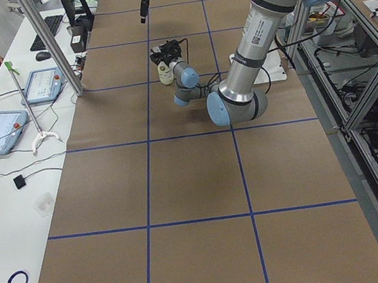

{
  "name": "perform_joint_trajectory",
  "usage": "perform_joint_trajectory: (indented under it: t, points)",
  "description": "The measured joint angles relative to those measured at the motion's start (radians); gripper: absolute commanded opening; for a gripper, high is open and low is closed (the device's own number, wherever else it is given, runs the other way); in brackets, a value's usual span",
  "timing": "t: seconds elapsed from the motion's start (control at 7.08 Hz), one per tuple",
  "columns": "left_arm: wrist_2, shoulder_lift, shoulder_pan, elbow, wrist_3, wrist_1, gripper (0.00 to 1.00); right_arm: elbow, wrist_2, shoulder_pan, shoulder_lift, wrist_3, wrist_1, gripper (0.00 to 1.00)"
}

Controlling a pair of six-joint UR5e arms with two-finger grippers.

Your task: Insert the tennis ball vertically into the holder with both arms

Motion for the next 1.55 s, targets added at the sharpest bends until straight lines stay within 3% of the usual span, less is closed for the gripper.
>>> perform_joint_trajectory:
  t: [0.56,0.99,1.55]
  points:
    - [0.0,-0.002,-0.021,-0.083,-0.006,0.0,0.99,-0.026,0.188,0.289,-0.21,-0.479,0.011,0.99]
    - [-0.02,0.001,-0.091,-0.109,-0.011,0.012,0.99,-0.121,0.286,0.483,-0.333,-0.805,0.022,0.99]
    - [-0.232,0.041,-0.317,-0.113,-0.012,0.224,0.99,-0.34,0.372,0.69,-0.54,-1.072,0.289,0.99]
